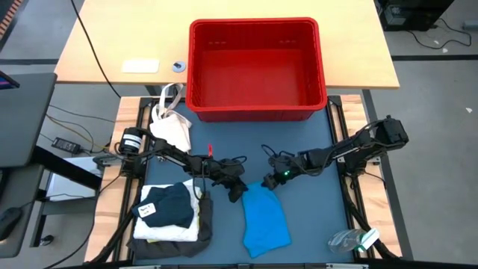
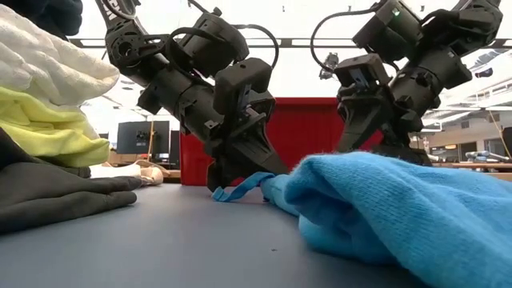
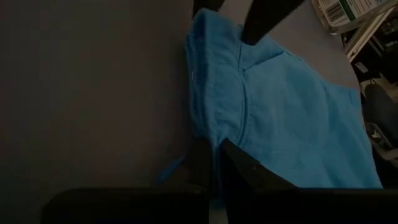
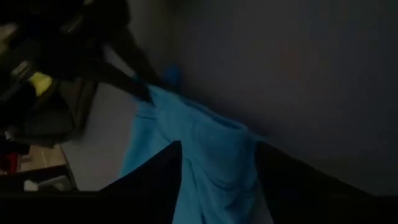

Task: Fold laundry
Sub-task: Fold the blue shorts

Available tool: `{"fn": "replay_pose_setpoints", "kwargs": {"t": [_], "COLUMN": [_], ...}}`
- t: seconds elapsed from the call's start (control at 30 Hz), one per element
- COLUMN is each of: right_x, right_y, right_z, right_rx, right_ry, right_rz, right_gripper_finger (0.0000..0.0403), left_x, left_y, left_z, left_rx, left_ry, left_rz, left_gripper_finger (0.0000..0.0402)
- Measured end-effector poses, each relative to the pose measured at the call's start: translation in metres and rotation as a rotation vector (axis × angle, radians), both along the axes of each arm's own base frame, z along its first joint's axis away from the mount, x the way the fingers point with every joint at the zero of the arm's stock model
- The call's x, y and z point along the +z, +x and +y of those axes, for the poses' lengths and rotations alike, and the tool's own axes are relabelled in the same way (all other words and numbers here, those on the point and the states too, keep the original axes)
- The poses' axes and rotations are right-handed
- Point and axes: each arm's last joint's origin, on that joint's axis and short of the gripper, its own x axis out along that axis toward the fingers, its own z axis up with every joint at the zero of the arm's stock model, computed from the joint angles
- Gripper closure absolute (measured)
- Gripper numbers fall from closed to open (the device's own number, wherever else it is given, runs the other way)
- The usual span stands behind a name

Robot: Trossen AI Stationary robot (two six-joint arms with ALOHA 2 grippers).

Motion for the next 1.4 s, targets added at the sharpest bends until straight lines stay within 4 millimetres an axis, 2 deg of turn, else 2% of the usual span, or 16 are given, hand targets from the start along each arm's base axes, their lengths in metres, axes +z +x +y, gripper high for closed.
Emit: {"fn": "replay_pose_setpoints", "kwargs": {"t": [0.13,0.3,0.37,0.43,0.5,0.6,0.7,0.77,0.93,1.0,1.07,1.17,1.4], "right_x": [0.002,0.003,0.005,0.015,0.04,0.087,0.14,0.177,0.246,0.269,0.286,0.293,0.257], "right_y": [0.002,0.003,0.004,0.005,0.008,0.003,-0.01,-0.02,-0.04,-0.046,-0.051,-0.049,-0.03], "right_z": [0.001,0.0,0.001,0.001,0.002,0.004,0.011,0.015,0.023,0.026,0.025,0.02,0.03], "right_rx": [0.024,0.022,0.034,0.054,0.121,0.229,0.334,0.42,0.724,0.796,0.819,0.842,0.972], "right_ry": [0.006,0.057,0.078,0.078,-0.001,-0.261,-0.552,-0.676,-0.775,-0.766,-0.746,-0.709,-0.537], "right_rz": [-0.029,-0.039,-0.053,-0.082,-0.17,-0.212,-0.179,-0.21,-0.44,-0.551,-0.609,-0.585,-0.324], "right_gripper_finger": [0.0246,0.0371,0.0386,0.0387,0.0392,0.0392,0.0392,0.0392,0.0392,0.0392,0.0392,0.0392,0.0393], "left_x": [0.0,0.001,0.003,0.009,0.024,0.052,0.091,0.12,0.183,0.199,0.205,0.2,0.162], "left_y": [0.0,0.001,0.002,0.001,-0.002,-0.009,-0.022,-0.033,-0.064,-0.072,-0.076,-0.075,-0.051], "left_z": [0.001,0.008,0.012,0.017,0.023,0.032,0.042,0.046,0.049,0.048,0.049,0.048,0.032], "left_rx": [0.004,0.113,0.128,0.11,0.08,0.061,0.036,0.016,-0.004,-0.012,-0.01,-0.022,-0.122], "left_ry": [0.001,-0.025,-0.037,-0.064,-0.098,-0.099,-0.017,0.098,0.521,0.613,0.64,0.638,0.608], "left_rz": [0.0,0.0,-0.01,-0.017,-0.031,-0.069,-0.18,-0.291,-0.569,-0.652,-0.678,-0.644,-0.518], "left_gripper_finger": [0.0373,0.0346,0.0328,0.0305,0.0282,0.0246,0.021,0.0189,0.0146,0.0134,0.0127,0.0123,0.0122]}}
